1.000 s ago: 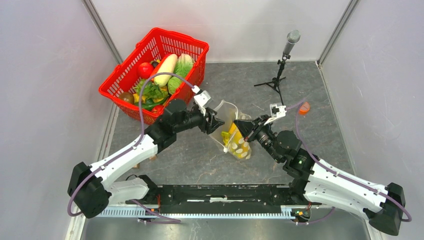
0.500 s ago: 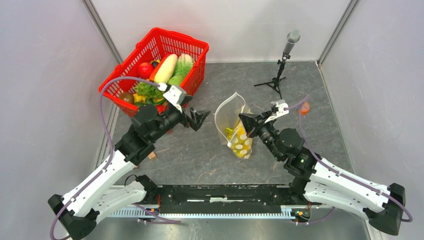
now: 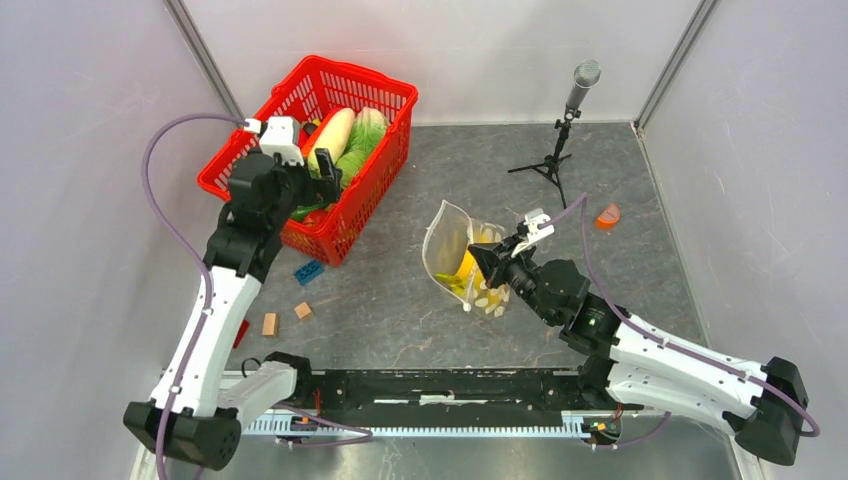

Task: Place the food in the zip-top bag and seal the zipper
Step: Pick up the fake fruit from the bin.

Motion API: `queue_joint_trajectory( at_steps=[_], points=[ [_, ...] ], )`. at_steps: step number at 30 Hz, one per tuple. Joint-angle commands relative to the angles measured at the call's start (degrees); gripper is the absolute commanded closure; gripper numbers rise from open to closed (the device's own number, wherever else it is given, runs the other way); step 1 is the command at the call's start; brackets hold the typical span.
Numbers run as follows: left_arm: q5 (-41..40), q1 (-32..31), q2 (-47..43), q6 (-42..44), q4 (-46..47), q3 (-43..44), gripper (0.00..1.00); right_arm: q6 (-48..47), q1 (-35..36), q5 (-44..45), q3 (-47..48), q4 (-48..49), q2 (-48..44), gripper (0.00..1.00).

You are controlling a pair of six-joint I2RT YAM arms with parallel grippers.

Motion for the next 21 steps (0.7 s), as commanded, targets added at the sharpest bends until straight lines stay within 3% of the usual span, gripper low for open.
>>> queue_joint_trajectory(
  at_steps=[1,6,11,15,21],
  points=[
    [4.0,3.2,4.7,-1.5,-5.5,6.0,0.00,-1.2,0.1,-0.8,2.5,1.2,-1.2,1.00],
    [4.7,10.4,12.1,-5.0,-5.1,9.9,0.00,-0.4,0.1,-3.3,1.7,2.4,-0.7,1.00],
    [1.1,16.9,20.5,-12.9,5.0,10.2,0.00,0.2,0.1,-4.5,1.6,3.2,0.1,1.00],
    [-3.1,18.1,28.4,-17.9,11.9,13.1,0.00,0.1,0.1,-5.2,2.2,3.5,0.9,1.00],
    [-11.2,18.4,38.0,-19.1,15.0,19.8,0.00,0.0,0.1,-6.1,2.6,4.1,2.2,1.00]
  ],
)
